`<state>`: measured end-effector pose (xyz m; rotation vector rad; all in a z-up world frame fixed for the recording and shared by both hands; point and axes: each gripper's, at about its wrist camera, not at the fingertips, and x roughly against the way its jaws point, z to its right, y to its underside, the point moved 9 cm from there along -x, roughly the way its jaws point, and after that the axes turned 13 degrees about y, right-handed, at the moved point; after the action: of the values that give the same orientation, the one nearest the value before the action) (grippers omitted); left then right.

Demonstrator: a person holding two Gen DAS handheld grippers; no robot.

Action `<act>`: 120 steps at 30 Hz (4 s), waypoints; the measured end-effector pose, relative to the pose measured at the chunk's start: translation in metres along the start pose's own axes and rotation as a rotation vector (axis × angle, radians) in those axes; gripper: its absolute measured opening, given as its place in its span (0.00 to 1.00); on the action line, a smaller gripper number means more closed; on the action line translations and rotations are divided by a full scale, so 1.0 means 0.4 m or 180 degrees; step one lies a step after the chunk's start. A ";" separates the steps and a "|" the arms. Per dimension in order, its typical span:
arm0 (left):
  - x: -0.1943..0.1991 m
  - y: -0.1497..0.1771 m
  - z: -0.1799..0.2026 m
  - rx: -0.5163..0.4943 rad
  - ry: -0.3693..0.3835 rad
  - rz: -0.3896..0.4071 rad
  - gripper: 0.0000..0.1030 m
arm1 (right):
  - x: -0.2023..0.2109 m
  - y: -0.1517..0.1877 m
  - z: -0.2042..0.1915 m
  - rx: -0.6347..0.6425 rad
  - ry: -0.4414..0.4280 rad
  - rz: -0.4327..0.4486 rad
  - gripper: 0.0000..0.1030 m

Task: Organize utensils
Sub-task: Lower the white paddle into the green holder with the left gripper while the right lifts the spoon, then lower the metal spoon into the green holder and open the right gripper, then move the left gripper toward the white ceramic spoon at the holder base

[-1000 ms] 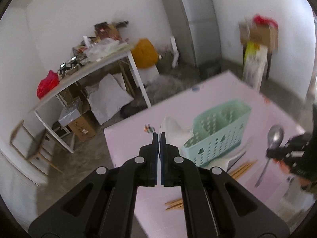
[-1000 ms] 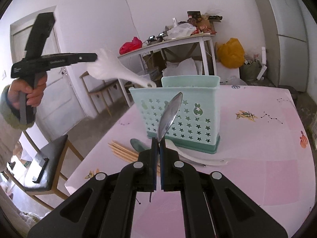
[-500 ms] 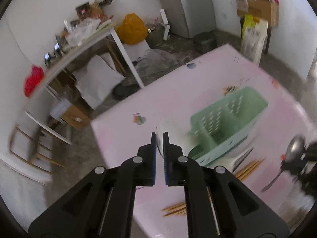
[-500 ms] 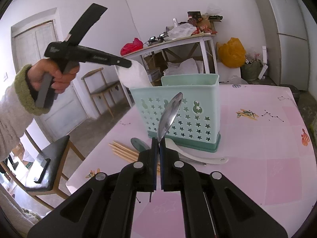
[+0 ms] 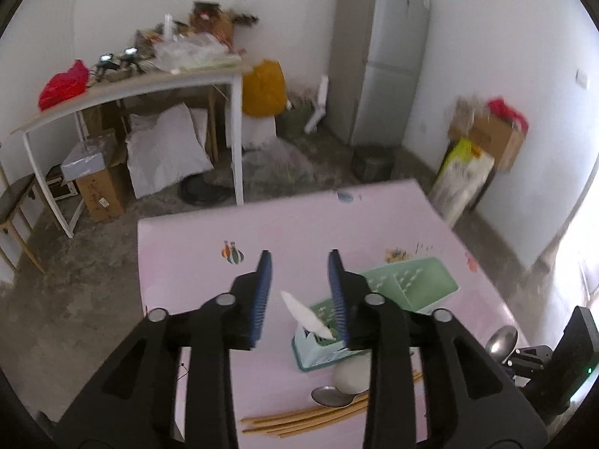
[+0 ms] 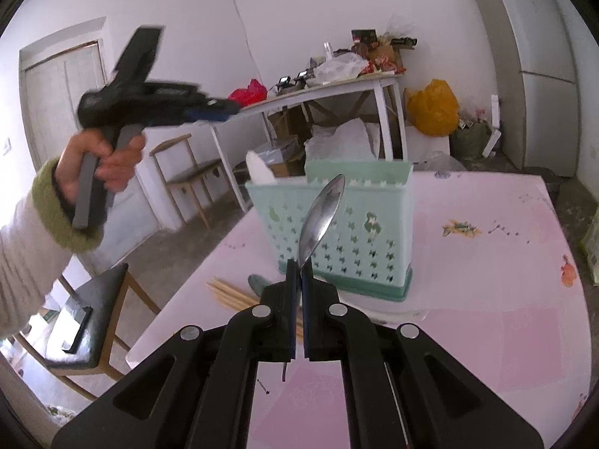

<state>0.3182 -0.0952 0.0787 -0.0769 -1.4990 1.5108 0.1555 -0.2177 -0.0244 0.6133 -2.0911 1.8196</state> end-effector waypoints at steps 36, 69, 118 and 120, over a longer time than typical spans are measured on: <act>0.106 0.549 -0.031 0.1027 -0.0057 0.0096 0.70 | -0.242 -0.259 0.044 0.1078 0.0885 0.0250 0.03; 0.106 0.559 -0.027 0.1029 -0.0069 0.0088 0.71 | -0.009 -0.220 0.071 0.0452 0.0774 0.0390 0.65; 0.026 0.558 0.023 0.0942 -0.0142 -0.0106 0.71 | -0.176 0.299 0.044 0.0375 0.1081 -0.1334 0.94; 0.024 0.551 0.025 0.0928 -0.0139 -0.0087 0.71 | -0.177 0.298 0.045 0.0374 0.1081 -0.1316 0.94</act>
<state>0.1826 -0.0462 -0.0889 0.1489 -1.2932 1.7017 0.1575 -0.2142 -0.1643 0.6542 -1.5172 1.6752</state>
